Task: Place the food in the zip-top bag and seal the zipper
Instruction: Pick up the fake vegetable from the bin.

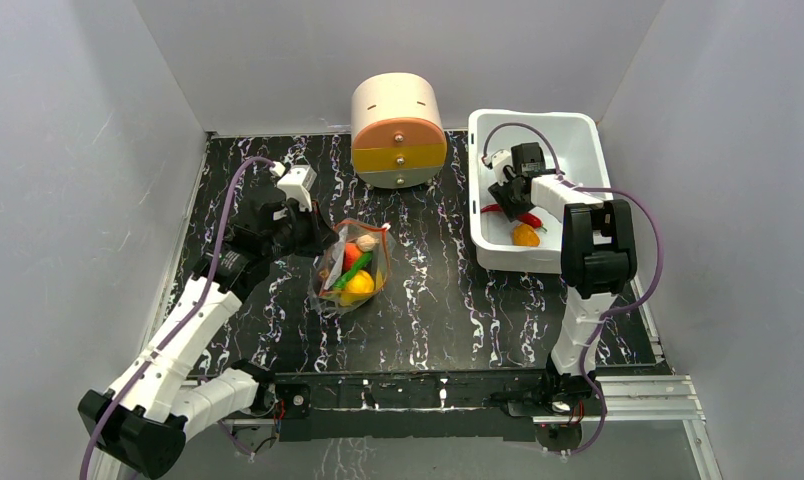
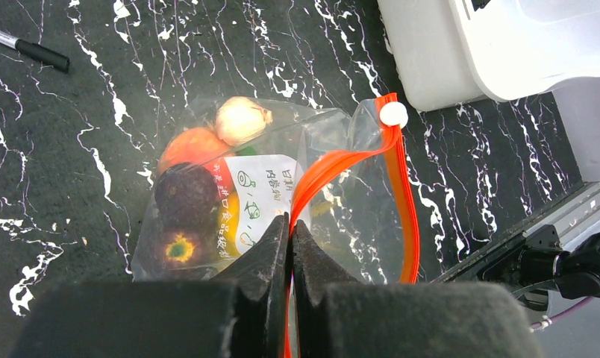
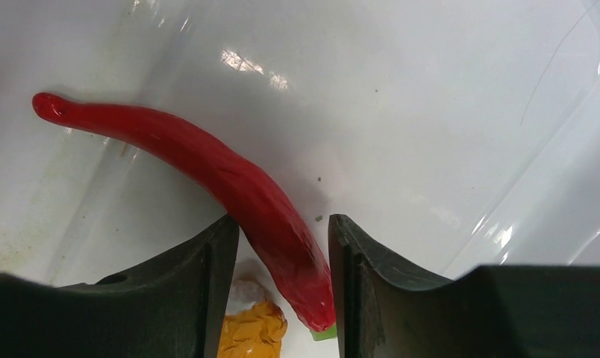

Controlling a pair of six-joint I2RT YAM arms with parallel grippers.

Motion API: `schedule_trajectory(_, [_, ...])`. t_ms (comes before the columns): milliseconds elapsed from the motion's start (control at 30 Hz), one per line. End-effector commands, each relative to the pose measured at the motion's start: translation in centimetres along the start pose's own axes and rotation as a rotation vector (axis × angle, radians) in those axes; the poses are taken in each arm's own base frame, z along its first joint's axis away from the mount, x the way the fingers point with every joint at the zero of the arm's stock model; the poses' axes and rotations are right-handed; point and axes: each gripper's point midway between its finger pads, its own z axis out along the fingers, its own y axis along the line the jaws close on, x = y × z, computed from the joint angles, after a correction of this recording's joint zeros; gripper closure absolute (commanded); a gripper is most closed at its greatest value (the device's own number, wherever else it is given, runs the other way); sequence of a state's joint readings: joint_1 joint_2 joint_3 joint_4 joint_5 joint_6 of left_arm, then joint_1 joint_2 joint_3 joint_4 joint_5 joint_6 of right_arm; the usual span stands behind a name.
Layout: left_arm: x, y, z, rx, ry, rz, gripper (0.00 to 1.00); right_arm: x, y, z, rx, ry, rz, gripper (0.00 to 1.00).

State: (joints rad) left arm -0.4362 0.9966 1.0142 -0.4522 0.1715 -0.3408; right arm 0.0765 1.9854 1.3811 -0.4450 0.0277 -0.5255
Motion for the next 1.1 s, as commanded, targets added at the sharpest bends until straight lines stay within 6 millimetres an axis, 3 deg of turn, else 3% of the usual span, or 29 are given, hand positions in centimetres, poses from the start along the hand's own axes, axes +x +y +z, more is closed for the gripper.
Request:
schedule_trajectory(0, [-1.3,-0.8,-1.5,0.019,-0.046,0.008,1.0,-1.4,-1.8,-0.6,0.064,-0.035,0.003,0.58])
schedule_trajectory(167, [-1.4,-0.9,-1.8,0.016,-0.056,0.005,1.0,-1.3,-2.3,-0.9,0.097,-0.027,0.026,0.66])
schedule_trajectory(433, [-1.8,-0.7,-2.2,-0.003,-0.085,-0.026,1.0,-1.6,-2.8,-2.0,0.126,-0.038,0.069,0.9])
schedule_trajectory(733, [-1.7,-0.1,-3.0,-0.046,-0.105,-0.072,1.0,-2.9,-3.4,-5.0,0.158,-0.085,0.191,0.91])
schedule_trajectory(1067, [-3.1,0.3,-4.8,-0.076,-0.198,-0.077,1.0,-6.4,-3.8,-10.9,0.162,-0.29,0.282,0.89])
